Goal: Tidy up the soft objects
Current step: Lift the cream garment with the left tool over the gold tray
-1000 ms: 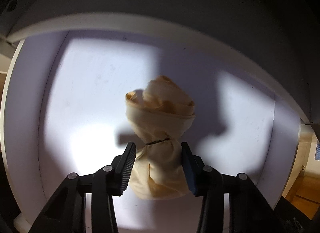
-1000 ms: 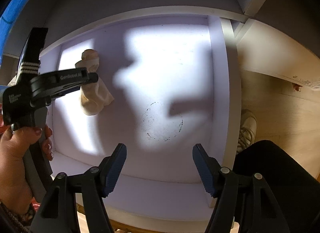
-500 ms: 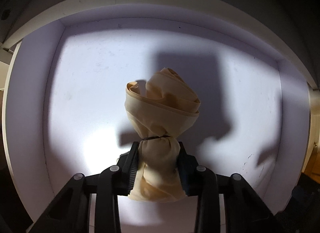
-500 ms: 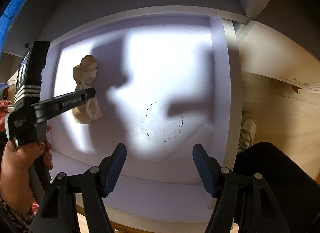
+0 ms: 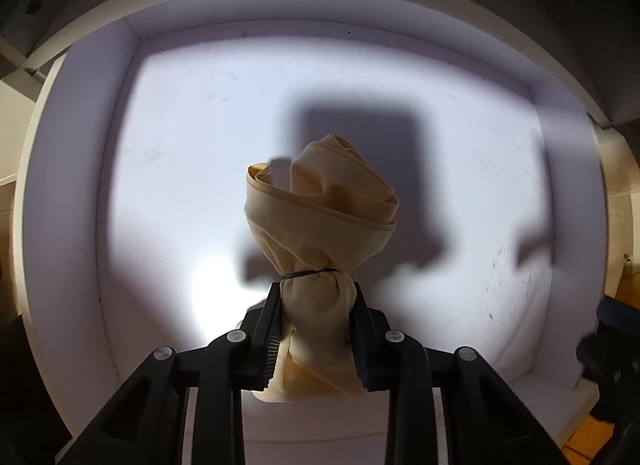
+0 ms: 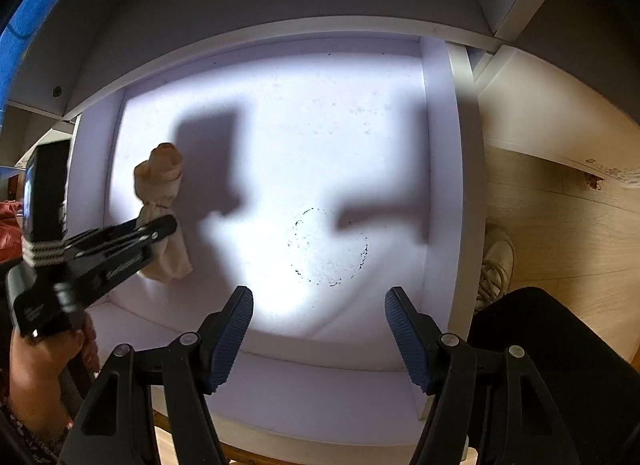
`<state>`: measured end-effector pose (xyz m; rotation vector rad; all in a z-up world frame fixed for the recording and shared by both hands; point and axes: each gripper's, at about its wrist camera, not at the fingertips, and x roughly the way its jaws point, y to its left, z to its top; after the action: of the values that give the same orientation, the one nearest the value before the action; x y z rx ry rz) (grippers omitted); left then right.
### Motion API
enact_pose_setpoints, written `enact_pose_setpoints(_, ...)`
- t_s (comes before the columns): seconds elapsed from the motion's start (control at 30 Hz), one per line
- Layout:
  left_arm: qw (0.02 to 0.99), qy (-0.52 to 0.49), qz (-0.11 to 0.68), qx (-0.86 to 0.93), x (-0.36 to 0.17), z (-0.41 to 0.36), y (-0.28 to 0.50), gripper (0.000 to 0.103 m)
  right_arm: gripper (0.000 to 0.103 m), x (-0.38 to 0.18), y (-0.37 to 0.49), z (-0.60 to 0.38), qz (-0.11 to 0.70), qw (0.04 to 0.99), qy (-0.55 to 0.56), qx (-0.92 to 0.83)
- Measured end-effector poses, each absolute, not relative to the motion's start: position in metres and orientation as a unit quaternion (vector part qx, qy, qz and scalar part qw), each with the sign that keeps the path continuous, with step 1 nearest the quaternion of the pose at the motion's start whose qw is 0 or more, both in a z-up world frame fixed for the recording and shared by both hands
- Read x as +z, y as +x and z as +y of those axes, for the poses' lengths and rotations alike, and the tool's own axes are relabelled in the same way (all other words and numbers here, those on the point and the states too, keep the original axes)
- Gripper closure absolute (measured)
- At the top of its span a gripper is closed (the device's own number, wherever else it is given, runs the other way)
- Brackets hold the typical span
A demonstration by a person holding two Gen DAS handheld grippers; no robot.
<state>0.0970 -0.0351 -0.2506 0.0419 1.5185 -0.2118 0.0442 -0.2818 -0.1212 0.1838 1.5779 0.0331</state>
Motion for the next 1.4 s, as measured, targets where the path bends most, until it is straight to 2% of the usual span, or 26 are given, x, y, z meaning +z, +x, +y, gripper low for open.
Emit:
enact_pose_setpoints(0.43,0.717,0.015,0.675,-0.174,-0.215,-0.034,0.084,0.074,0.034,-0.122,0.046,-0.276,0.708,0.703,0.066,0.014)
enact_pose_setpoints(0.7,0.724,0.044,0.644,-0.243,-0.172,-0.052,0.058,0.074,0.034,-0.121,0.044,-0.277,0.705,0.706,0.066,0.01)
enact_pose_setpoints(1.17,0.767,0.037,0.542,-0.341,-0.039,-0.075,0.036,0.074,0.034,-0.119,0.044,-0.278,0.702,0.709,0.069,0.013)
enact_pose_setpoints(1.4,0.782,-0.007,0.501,-0.37,0.02,-0.087,0.056,0.074,0.034,-0.114,0.043,-0.28,0.7,0.71,0.072,0.014)
